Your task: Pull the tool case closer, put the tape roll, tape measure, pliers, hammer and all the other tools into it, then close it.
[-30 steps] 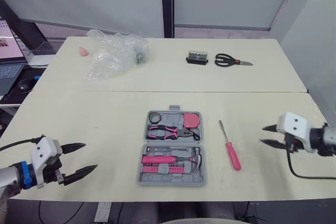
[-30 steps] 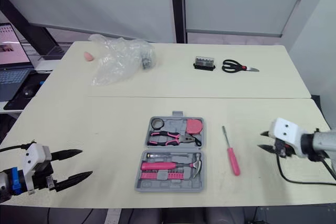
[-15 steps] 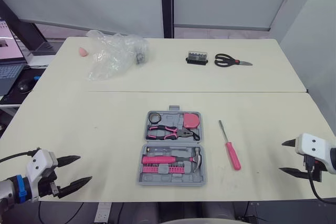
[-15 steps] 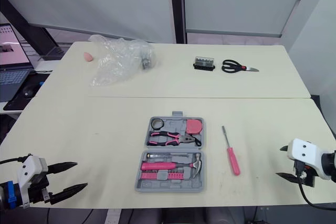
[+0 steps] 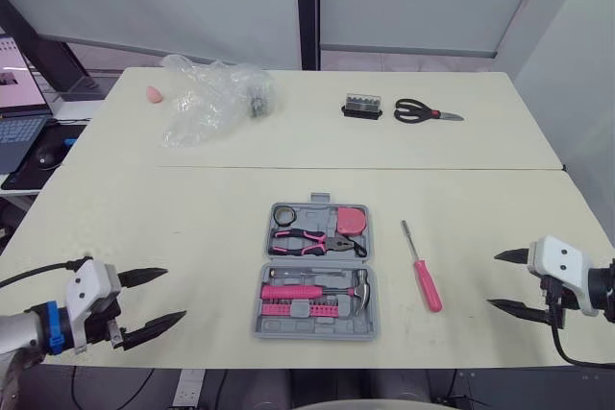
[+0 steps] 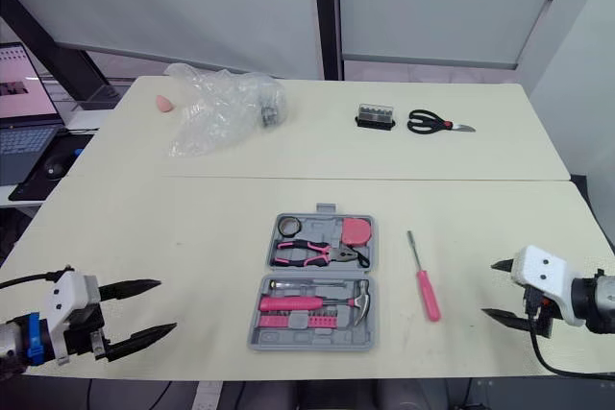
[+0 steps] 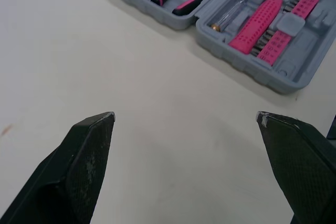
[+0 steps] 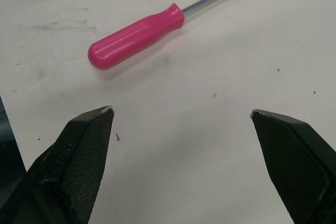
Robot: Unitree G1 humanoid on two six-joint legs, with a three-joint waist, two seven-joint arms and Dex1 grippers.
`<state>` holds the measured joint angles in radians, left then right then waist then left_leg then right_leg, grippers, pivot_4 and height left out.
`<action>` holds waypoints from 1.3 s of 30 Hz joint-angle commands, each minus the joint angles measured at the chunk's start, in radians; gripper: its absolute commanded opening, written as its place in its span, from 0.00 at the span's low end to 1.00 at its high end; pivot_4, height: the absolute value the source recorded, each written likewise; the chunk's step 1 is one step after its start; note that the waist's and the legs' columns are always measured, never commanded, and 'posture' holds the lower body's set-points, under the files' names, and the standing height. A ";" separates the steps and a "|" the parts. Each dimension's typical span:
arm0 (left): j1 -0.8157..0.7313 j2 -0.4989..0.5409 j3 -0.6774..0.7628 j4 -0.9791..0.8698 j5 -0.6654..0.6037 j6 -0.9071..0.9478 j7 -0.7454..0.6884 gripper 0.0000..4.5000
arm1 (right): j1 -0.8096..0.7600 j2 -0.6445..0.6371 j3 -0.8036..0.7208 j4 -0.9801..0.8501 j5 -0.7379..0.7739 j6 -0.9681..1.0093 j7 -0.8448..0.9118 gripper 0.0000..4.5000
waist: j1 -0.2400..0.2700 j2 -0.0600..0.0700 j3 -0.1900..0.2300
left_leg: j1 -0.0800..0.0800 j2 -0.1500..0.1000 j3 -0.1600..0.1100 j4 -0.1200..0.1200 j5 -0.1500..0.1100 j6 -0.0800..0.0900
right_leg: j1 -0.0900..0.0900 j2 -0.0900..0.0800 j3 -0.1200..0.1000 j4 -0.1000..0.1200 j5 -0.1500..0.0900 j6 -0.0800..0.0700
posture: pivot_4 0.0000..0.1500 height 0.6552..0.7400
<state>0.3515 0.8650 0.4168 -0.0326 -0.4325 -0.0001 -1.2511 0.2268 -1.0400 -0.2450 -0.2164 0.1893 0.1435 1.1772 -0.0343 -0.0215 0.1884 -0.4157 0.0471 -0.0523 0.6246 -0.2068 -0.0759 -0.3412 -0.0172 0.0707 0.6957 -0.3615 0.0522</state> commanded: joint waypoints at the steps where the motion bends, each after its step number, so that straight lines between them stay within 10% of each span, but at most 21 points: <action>1: -0.019 -0.011 -0.032 -0.090 -0.026 0.035 0.014 1.00 | -0.105 -0.032 0.083 -0.050 -0.059 -0.065 0.006 0.99 | -0.005 0.000 0.000 | 0.000 0.000 0.000 0.000 0.000 0.000 | 0.000 0.000 0.000 0.000 0.000 0.000 | 1.00 1.00; 16: -0.016 -0.031 -0.174 -0.465 -0.086 0.174 0.062 1.00 | -0.935 0.113 0.778 0.369 -0.527 -0.802 0.271 0.99 | -0.013 0.002 0.001 | 0.000 0.000 -0.001 0.001 0.000 0.000 | 0.000 0.000 -0.001 0.000 0.000 0.000 | 1.00 1.00; 39: -0.229 -0.089 -0.408 -0.474 -0.018 0.198 0.158 1.00 | -1.123 0.239 1.010 0.683 -0.677 -1.184 0.268 0.99 | -0.002 0.002 0.001 | 0.003 0.000 -0.002 0.003 0.000 0.000 | 0.004 0.000 -0.001 0.001 0.000 0.000 | 1.00 1.00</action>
<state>0.1242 0.7794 0.0102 -0.4968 -0.4477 0.1945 -1.0995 -0.8648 -0.8039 0.7708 0.4482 -0.4636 -1.0211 1.4674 -0.0361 -0.0192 0.1898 -0.4123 0.0473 -0.0539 0.6277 -0.2065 -0.0759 -0.3374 -0.0172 0.0698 0.6970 -0.3612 0.0518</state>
